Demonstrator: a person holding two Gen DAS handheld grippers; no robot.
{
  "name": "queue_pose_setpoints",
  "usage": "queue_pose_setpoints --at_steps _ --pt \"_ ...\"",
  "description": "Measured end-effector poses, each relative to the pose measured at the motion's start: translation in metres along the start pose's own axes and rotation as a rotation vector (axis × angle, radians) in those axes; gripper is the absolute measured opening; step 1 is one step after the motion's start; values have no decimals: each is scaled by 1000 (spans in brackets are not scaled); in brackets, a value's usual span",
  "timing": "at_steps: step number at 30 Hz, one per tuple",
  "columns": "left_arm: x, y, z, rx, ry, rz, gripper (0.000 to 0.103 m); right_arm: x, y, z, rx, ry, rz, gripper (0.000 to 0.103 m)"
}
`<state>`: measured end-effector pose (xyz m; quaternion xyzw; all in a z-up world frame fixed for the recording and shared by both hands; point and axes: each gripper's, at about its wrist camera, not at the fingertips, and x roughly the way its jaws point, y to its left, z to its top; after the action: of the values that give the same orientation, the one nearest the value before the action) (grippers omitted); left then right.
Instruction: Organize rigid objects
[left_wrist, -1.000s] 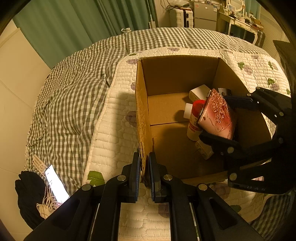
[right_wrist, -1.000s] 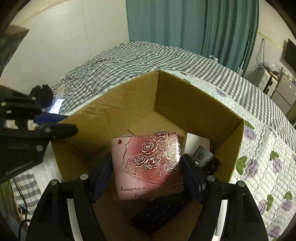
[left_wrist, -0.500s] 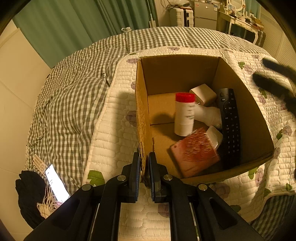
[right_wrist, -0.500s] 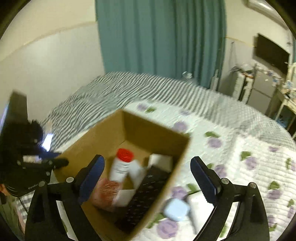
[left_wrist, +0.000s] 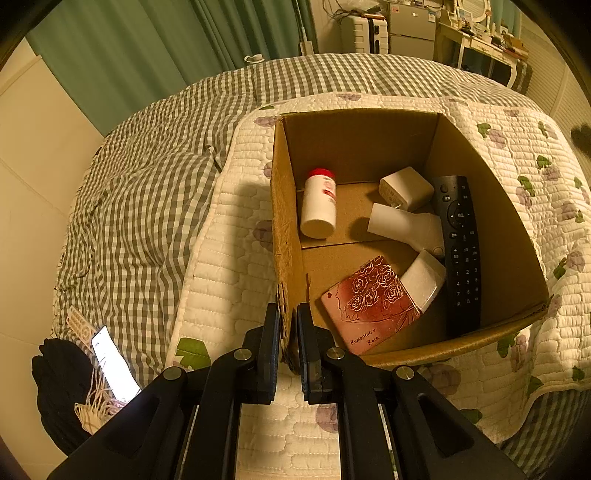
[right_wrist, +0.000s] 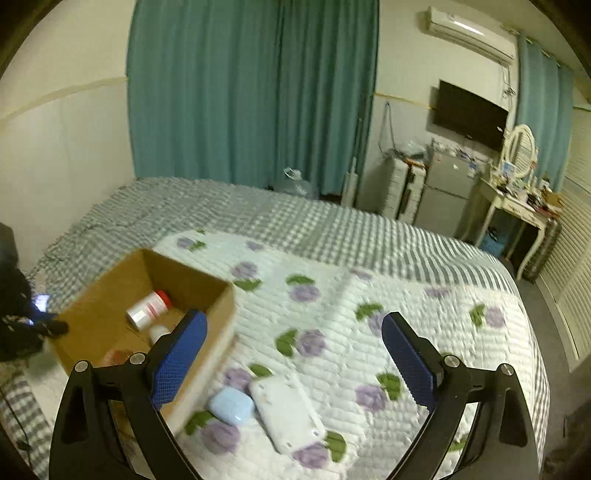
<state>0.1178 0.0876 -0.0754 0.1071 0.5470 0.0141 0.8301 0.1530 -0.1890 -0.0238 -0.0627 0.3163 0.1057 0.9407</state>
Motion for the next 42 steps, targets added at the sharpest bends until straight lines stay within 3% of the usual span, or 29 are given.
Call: queue_pose_setpoints --at_steps 7,14,29,38,42 --pt "0 2 0 -2 -1 10 8 32 -16 -54 33 112 -31 96" --pt "2 1 0 0 0 15 8 88 -17 -105 52 291 -17 96" --pt "3 0 -1 1 -2 16 8 133 1 -117 -2 424 49 91" --pt "2 -1 0 0 -2 17 8 152 0 -115 21 438 69 88" --pt "3 -1 0 1 -2 18 8 157 4 -111 14 427 85 75"
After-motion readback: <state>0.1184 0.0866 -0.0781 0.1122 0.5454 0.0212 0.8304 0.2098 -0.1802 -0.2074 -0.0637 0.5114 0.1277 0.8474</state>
